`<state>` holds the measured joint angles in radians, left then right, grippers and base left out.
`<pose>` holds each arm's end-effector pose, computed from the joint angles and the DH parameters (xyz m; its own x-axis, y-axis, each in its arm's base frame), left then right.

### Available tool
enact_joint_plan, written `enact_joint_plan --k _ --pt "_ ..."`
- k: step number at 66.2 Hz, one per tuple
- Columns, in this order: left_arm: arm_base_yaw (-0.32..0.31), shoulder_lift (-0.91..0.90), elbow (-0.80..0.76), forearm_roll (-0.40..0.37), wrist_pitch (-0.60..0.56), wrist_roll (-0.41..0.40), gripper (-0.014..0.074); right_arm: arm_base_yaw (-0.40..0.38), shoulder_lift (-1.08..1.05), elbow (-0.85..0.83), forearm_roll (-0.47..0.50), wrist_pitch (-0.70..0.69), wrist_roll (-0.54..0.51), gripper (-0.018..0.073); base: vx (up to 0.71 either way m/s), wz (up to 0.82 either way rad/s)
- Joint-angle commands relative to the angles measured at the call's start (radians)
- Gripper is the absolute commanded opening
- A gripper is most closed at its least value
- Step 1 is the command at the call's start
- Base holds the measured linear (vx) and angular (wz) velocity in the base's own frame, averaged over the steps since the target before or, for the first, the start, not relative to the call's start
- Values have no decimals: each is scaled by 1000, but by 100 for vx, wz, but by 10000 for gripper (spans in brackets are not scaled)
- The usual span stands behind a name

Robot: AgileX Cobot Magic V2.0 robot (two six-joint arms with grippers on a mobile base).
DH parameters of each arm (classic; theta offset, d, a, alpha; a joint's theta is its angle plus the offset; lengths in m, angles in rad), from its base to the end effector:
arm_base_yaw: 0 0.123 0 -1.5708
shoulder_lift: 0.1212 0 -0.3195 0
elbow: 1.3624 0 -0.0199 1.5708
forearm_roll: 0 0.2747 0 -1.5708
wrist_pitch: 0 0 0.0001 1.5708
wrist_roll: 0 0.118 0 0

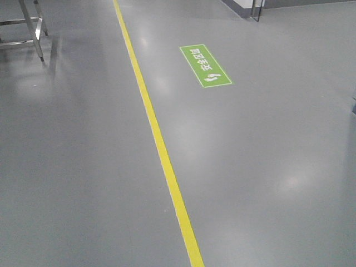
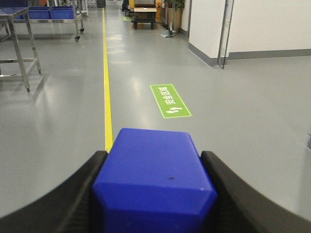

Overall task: Pour parts from conveyor to right shelf
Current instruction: 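Drive past the conveyor end into the aisle holding the block, then drive along the yellow floor line toward the bin shelves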

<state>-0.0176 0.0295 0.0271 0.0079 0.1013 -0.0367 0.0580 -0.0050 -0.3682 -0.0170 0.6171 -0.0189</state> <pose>0.0758 -0.0012 0.1908 -0.0711 -0.0276 -0.9971 0.0148 0.9995 -0.0287 0.0365 0.0010 0.2814 -0.1541 -0.0418 -0.9872 -0.0533 0.9980 -0.0339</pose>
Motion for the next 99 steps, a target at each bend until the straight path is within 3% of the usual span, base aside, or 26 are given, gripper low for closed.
enact_joint_plan --k 1,99 --pt "-7 18 -20 -8 -79 -8 -6 -1 22 -28 -4 -77 0 -4 48 17" --pt "-7 18 -20 -8 -79 -8 -6 -1 22 -28 -4 -77 0 -4 62 8"
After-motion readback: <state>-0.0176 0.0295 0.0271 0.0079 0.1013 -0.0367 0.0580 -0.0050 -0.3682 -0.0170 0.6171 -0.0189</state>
